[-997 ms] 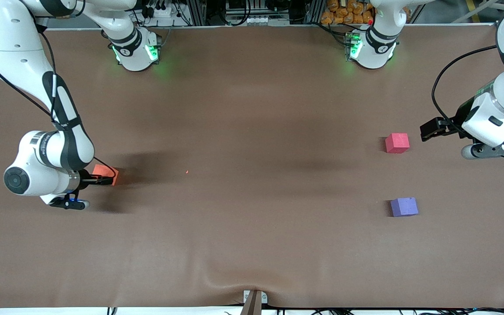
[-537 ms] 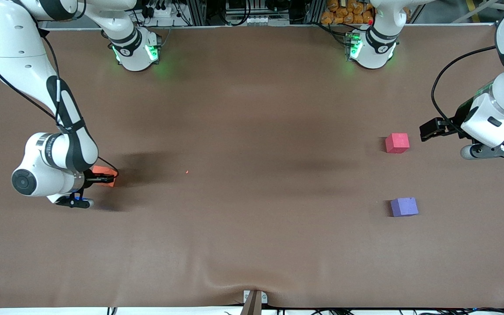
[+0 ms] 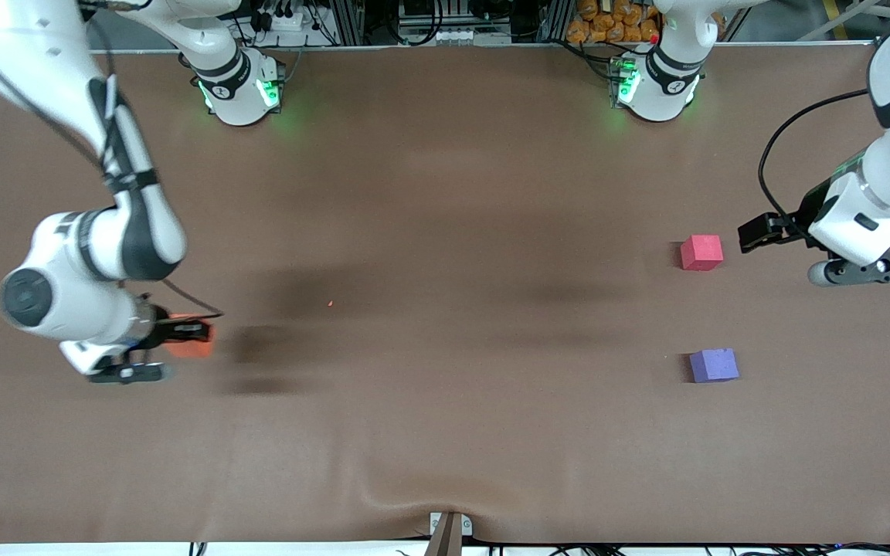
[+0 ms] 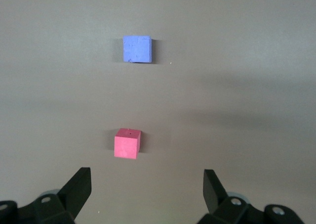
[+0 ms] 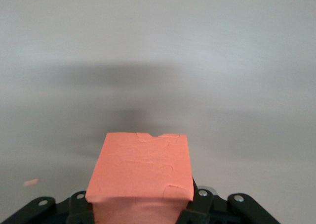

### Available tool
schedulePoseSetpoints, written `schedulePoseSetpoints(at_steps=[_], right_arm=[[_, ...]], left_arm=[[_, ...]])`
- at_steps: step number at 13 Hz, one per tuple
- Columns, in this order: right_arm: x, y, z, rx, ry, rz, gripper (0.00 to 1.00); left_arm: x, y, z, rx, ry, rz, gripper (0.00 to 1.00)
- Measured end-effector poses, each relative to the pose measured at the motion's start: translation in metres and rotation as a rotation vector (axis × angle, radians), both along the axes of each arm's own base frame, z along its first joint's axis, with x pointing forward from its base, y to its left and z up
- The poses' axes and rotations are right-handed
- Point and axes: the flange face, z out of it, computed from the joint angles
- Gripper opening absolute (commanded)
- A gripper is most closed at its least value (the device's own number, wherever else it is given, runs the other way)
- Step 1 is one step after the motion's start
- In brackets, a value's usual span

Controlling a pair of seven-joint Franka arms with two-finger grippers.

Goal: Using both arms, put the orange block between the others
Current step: 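Carry the orange cube with the right gripper toward the table middle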

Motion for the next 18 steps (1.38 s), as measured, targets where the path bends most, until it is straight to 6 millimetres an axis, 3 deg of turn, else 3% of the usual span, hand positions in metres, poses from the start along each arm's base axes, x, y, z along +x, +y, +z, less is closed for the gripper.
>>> schedulePoseSetpoints(at_steps=[3, 4, 6, 9, 13, 15, 18], right_arm=[[-0.042, 0.157, 0.001, 0.171, 0.045, 0.094, 0.39], [-0.059, 0.199, -0.002, 0.237, 0.077, 0.085, 0.4], [-0.09, 0.257, -0.016, 0.344, 0.156, 0.052, 0.4], [-0.119, 0.312, -0.049, 0.403, 0.205, -0.016, 0.4], [-0.16, 0.385, -0.079, 0.38, 0.18, -0.156, 0.41], [-0.172, 0.41, -0.086, 0.377, 0.171, -0.196, 0.42], [-0.176, 0.439, -0.091, 0.386, 0.174, -0.24, 0.44]], left_arm=[[0.016, 0.006, -0.036, -0.014, 0.002, 0.011, 1.0], [0.023, 0.008, -0.048, -0.02, 0.003, 0.014, 1.0], [0.033, 0.009, -0.071, -0.031, 0.01, 0.015, 1.0], [0.043, 0.012, -0.096, -0.041, 0.026, 0.024, 1.0], [0.045, 0.028, -0.106, -0.043, 0.042, 0.05, 1.0], [0.043, 0.033, -0.111, -0.042, 0.051, 0.059, 1.0], [0.042, 0.039, -0.115, -0.042, 0.059, 0.067, 1.0]])
